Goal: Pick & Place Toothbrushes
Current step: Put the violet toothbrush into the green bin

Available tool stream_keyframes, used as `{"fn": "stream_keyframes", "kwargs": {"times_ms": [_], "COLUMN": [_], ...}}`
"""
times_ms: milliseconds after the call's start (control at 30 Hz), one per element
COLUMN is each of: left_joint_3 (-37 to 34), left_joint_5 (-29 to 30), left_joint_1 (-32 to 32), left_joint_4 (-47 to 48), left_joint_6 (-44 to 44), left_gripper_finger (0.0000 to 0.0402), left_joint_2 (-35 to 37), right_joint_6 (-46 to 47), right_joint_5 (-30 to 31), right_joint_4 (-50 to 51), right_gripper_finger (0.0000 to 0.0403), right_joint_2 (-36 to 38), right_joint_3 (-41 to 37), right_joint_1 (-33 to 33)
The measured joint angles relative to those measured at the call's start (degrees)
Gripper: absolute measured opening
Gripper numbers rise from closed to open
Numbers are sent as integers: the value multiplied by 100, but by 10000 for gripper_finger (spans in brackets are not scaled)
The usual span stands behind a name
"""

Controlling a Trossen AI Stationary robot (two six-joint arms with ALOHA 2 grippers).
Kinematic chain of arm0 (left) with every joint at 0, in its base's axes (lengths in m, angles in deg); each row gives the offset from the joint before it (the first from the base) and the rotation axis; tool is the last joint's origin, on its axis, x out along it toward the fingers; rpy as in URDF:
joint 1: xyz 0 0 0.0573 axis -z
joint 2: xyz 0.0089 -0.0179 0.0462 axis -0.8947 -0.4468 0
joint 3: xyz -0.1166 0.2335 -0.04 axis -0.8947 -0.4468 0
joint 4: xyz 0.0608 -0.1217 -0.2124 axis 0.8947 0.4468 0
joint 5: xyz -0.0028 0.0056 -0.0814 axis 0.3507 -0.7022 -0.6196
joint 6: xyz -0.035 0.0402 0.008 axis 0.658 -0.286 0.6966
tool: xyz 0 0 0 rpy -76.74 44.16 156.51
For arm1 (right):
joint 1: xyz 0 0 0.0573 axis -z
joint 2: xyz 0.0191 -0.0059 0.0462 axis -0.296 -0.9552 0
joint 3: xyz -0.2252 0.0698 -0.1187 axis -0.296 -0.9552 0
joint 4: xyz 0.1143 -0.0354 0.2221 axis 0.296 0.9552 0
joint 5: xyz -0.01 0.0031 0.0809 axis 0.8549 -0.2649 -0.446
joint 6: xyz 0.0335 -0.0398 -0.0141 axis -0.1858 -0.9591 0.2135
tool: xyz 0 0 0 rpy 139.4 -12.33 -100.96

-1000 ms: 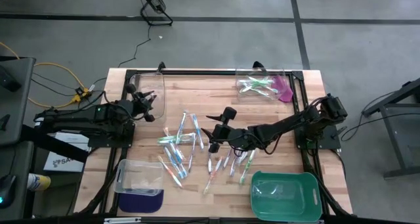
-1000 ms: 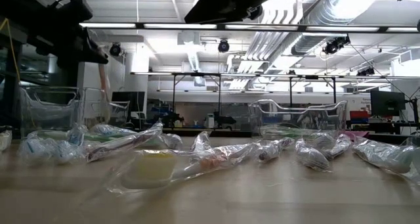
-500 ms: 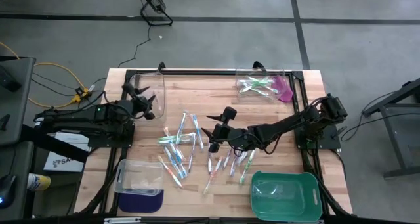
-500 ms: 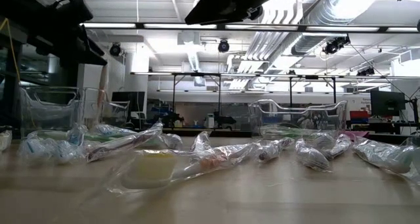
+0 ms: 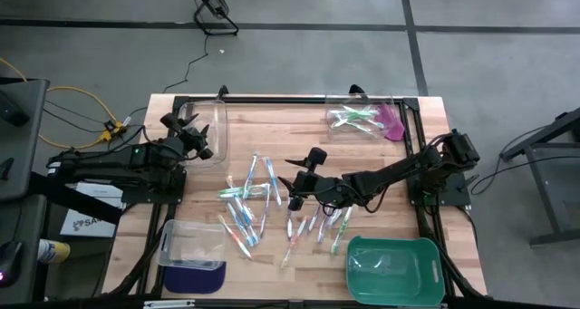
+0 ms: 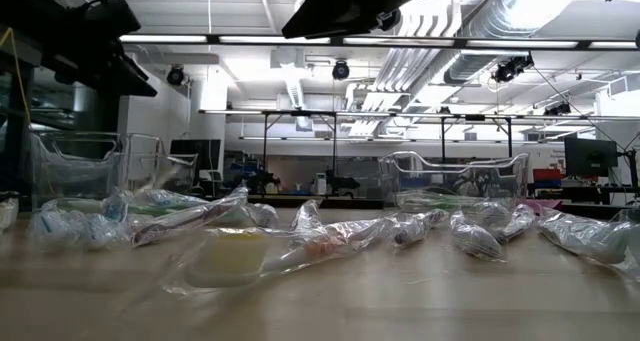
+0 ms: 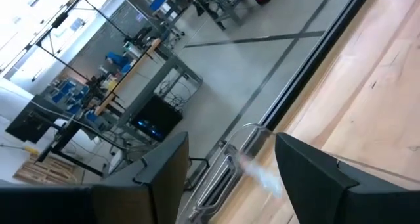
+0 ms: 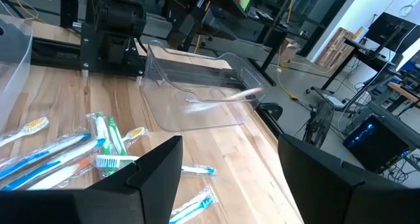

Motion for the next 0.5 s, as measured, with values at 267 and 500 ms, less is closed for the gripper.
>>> {"fn": "stream_keyframes", "kwargs": {"times_ms": [267, 500], "left_joint_3": [0, 0], "left_joint_5": [-263, -507], "left_joint_1": [-1, 0], "left_joint_4": [-15, -50], "left_joint_6": [65, 51], "left_gripper_finger": [221, 221], "left_joint_2": [0, -2], "right_joint_6": [84, 353], "right_joint_5": [43, 592], "right_joint_4": [68, 352], "right_gripper_finger": [244, 244], "right_joint_2": [0, -2], "right_joint_3": [0, 0], "right_joint_1": [0, -7]}}
